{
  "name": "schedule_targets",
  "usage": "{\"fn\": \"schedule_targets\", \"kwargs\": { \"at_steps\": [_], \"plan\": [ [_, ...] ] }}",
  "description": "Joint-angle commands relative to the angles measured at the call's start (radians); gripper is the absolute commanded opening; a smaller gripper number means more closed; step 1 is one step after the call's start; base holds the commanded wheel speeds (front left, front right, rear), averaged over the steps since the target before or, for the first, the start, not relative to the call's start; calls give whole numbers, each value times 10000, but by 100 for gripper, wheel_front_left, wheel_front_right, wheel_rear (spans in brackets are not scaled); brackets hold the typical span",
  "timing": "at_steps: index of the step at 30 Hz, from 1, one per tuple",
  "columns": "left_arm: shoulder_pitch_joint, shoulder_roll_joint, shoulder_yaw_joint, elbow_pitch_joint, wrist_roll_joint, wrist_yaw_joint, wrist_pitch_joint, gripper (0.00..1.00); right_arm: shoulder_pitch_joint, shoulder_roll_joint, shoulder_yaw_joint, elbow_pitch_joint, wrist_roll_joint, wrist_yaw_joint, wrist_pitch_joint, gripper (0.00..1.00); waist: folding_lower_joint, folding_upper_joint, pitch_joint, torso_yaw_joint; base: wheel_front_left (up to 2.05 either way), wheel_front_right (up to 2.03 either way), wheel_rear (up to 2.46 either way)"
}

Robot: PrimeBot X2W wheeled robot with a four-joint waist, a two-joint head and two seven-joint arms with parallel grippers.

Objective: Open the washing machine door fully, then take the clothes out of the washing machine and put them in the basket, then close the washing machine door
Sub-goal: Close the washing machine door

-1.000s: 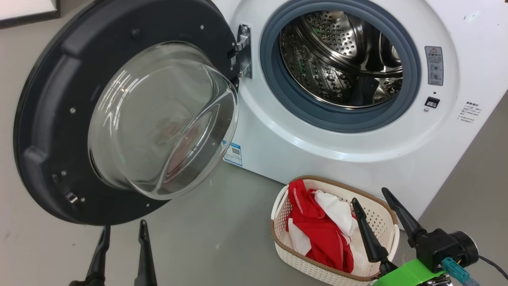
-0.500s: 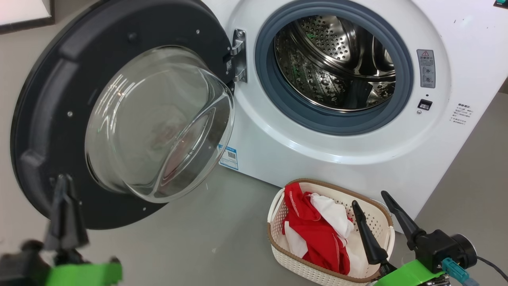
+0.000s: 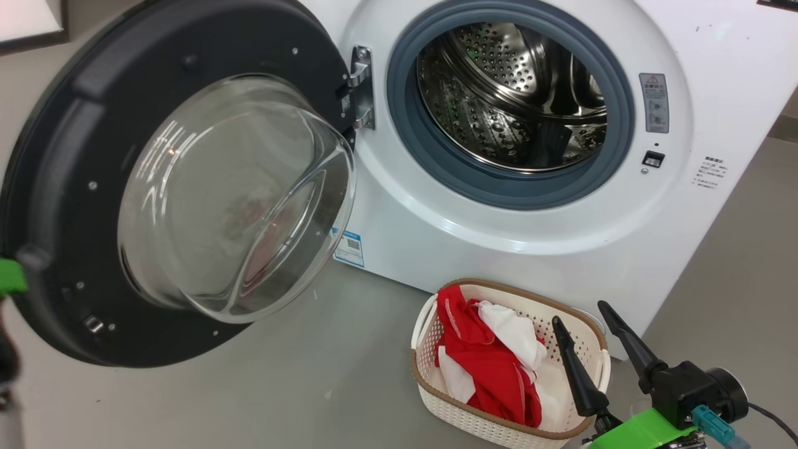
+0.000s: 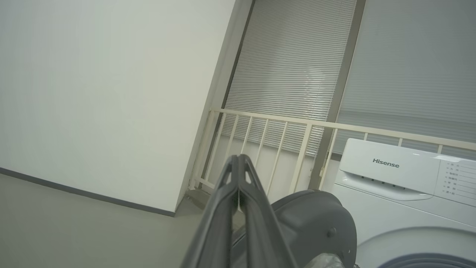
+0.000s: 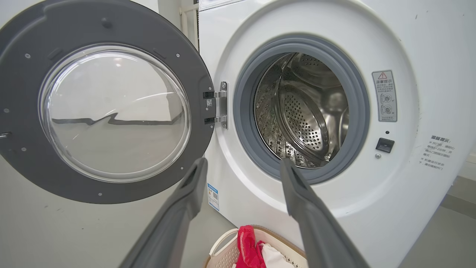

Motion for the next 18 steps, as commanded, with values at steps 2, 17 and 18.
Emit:
{"fn": "schedule_targets", "kwargs": {
  "at_steps": [2, 17, 18],
  "plan": [
    [-846, 700, 462, 558, -184, -149, 167, 0, -314, -79, 246, -201, -130, 46, -63, 100, 0, 0, 19, -134, 0, 0, 0],
    [-3588, 1736, 2057, 6822, -2844, -630, 2761, 0, -406, -79, 396, -98, -390, 46, -49, 100, 0, 0, 235, -898, 0, 0, 0],
    [-3689, 1745, 2154, 7107, -3099, -733, 3179, 0, -402, -79, 398, -99, -411, 46, -41, 100, 0, 0, 245, -928, 0, 0, 0]
  ]
}}
